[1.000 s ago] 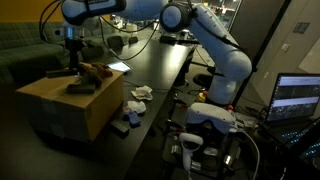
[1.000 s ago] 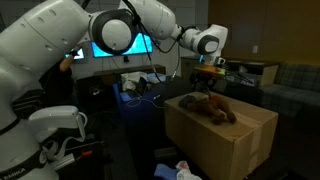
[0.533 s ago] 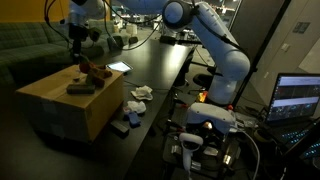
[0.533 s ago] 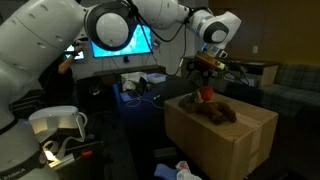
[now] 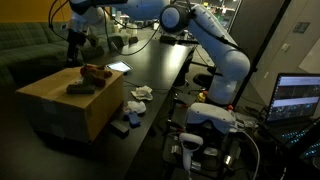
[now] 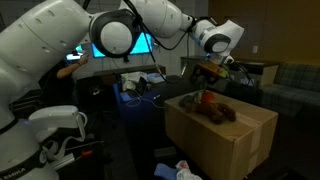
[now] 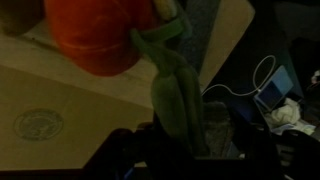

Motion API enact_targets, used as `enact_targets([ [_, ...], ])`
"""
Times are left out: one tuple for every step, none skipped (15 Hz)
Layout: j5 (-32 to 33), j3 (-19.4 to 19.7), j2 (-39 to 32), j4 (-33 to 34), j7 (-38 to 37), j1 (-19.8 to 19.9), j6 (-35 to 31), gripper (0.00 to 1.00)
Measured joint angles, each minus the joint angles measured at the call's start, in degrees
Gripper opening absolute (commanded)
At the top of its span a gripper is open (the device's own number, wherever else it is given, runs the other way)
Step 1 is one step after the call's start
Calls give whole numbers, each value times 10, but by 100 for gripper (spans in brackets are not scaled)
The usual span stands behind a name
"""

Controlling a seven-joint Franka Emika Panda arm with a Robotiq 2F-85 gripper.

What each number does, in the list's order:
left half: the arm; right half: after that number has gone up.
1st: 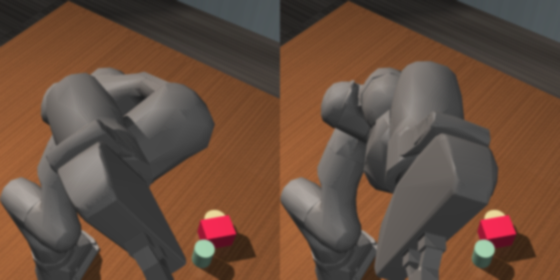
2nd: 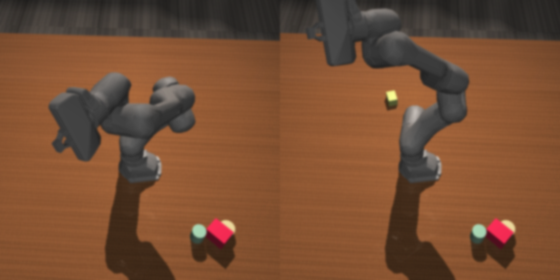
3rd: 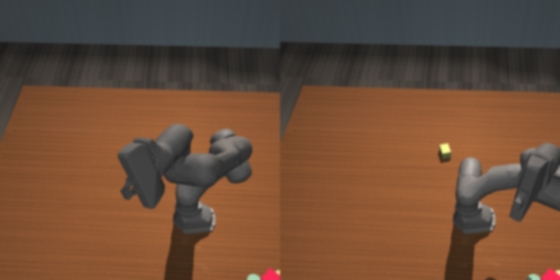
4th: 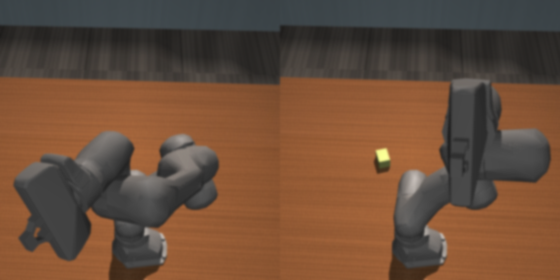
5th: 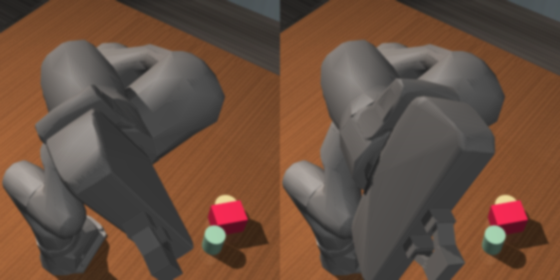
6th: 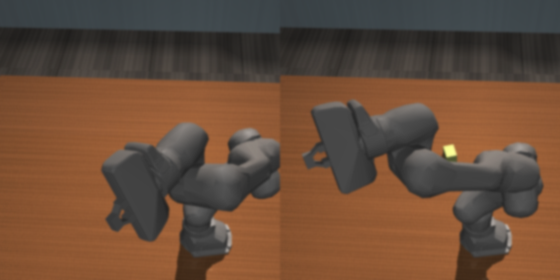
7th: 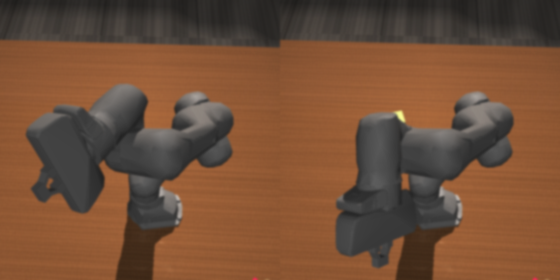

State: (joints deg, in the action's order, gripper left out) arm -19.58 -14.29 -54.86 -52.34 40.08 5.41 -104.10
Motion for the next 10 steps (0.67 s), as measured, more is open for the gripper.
enact_targets([
  [10, 6, -10, -2, -1, -10, -37, 39],
  [23, 14, -20, -3, -2, -22, -69, 39],
  [38, 21, -30, -5, -6, -33, -95, 39],
  [54, 28, -40, -6, -10, -45, -113, 39],
  [69, 33, -48, -7, -16, -55, -123, 39],
  [83, 37, -55, -7, -21, -63, -125, 39],
  [95, 39, -59, -8, -24, -69, -125, 39],
  [105, 39, -62, -8, -25, -72, -124, 39],
  [111, 39, -62, -8, -25, -74, -123, 39],
  [115, 38, -61, -7, -24, -74, -120, 39],
])
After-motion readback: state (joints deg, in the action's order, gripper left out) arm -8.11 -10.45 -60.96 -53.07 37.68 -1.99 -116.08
